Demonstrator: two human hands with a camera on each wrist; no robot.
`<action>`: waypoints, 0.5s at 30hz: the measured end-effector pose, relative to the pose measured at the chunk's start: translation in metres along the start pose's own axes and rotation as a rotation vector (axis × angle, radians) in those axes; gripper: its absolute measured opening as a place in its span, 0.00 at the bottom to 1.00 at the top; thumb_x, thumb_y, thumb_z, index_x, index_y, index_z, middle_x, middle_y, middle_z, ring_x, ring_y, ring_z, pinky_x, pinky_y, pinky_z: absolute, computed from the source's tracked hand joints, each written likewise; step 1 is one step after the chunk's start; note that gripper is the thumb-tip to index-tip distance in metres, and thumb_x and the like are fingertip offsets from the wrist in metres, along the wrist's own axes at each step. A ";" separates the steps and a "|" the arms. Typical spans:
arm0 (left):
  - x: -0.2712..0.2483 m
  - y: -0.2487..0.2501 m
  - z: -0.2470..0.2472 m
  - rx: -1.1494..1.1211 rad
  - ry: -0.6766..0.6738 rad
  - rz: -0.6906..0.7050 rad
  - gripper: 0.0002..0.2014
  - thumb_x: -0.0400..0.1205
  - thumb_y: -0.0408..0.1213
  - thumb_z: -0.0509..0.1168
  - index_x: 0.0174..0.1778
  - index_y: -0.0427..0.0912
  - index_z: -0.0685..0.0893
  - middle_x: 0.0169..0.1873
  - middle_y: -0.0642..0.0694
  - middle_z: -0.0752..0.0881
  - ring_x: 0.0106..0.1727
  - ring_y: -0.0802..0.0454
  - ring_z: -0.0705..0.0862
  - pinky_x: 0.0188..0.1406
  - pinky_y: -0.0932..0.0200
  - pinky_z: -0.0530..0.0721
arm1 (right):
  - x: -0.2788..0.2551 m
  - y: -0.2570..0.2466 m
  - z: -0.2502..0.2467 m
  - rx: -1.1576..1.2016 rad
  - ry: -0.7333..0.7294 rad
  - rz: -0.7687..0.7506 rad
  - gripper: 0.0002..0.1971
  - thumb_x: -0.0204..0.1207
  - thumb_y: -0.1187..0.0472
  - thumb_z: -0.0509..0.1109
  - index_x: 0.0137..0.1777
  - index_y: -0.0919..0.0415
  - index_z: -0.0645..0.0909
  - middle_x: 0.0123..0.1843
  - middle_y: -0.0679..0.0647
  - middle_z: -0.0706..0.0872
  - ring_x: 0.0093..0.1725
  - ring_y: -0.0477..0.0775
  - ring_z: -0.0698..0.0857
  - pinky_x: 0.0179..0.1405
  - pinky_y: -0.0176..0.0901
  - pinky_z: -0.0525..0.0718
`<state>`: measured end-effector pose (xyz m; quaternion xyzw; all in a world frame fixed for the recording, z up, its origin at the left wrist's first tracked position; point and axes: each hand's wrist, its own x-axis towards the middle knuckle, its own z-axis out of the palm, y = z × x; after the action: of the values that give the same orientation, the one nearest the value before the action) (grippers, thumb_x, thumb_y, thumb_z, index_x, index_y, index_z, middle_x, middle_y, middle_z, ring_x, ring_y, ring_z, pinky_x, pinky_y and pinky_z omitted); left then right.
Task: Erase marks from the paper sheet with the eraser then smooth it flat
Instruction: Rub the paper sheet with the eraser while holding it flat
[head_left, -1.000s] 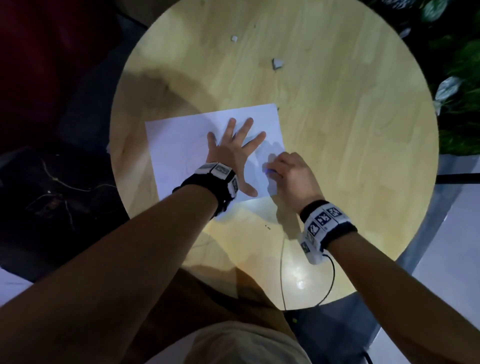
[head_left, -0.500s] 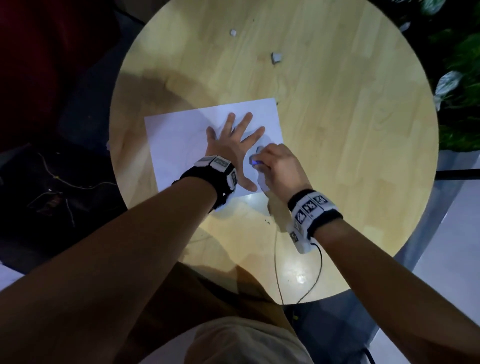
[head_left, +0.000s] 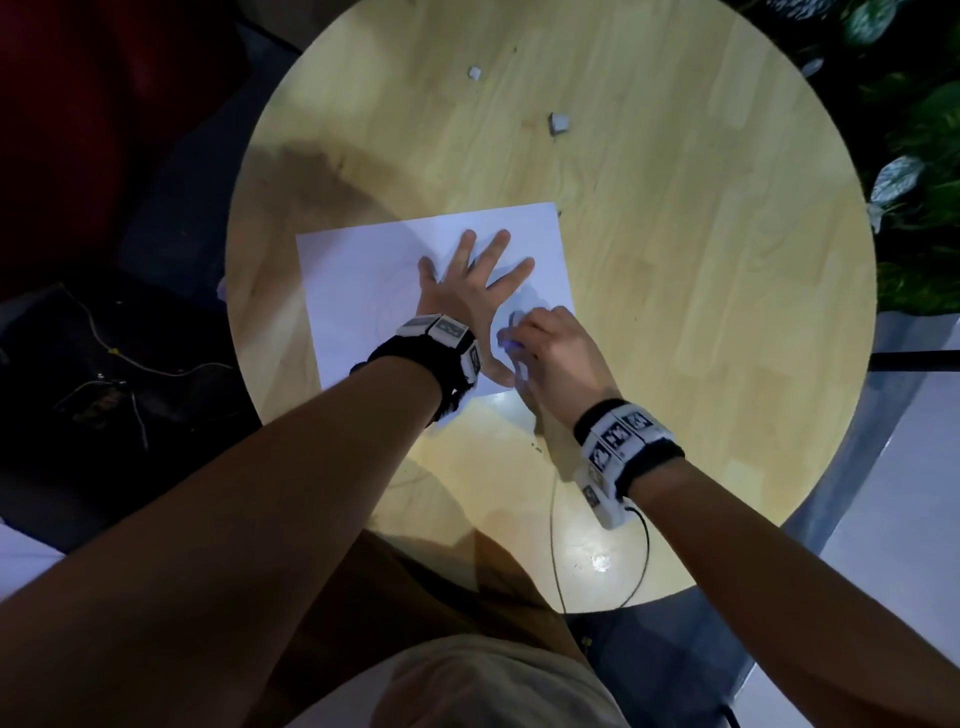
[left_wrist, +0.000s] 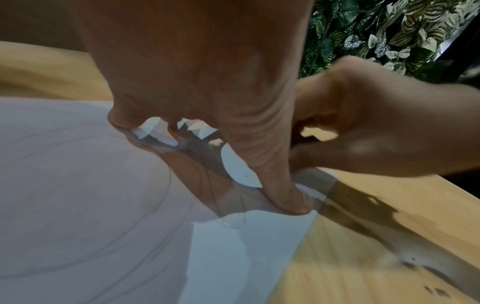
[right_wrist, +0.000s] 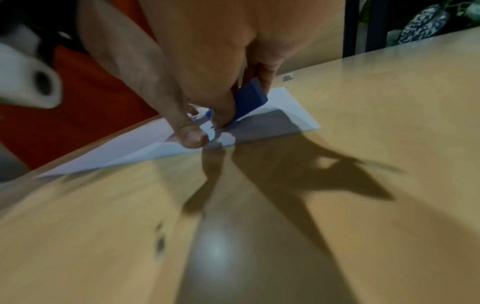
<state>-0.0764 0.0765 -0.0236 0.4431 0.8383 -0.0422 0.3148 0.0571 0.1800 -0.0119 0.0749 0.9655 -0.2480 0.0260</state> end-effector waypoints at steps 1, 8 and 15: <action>0.000 0.000 0.001 -0.015 0.003 -0.003 0.72 0.53 0.78 0.74 0.86 0.62 0.37 0.86 0.50 0.31 0.86 0.37 0.32 0.74 0.20 0.54 | -0.014 0.001 -0.001 0.007 -0.003 -0.009 0.11 0.67 0.76 0.72 0.46 0.63 0.88 0.43 0.55 0.84 0.39 0.57 0.75 0.43 0.36 0.70; -0.001 0.000 0.000 0.007 0.014 -0.002 0.70 0.55 0.78 0.73 0.86 0.62 0.37 0.86 0.49 0.32 0.86 0.36 0.34 0.74 0.22 0.58 | 0.001 -0.003 0.001 -0.004 -0.034 -0.001 0.13 0.62 0.77 0.74 0.45 0.63 0.88 0.42 0.56 0.84 0.36 0.60 0.78 0.42 0.34 0.68; -0.001 0.001 0.000 -0.009 0.010 -0.014 0.71 0.53 0.78 0.73 0.86 0.63 0.37 0.85 0.50 0.31 0.86 0.37 0.32 0.75 0.21 0.55 | -0.037 0.005 -0.007 0.012 -0.010 -0.057 0.14 0.61 0.80 0.74 0.44 0.65 0.88 0.42 0.56 0.84 0.38 0.59 0.76 0.43 0.38 0.72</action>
<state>-0.0754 0.0764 -0.0229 0.4361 0.8431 -0.0384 0.3123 0.0946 0.1834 -0.0048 0.0461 0.9656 -0.2550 0.0232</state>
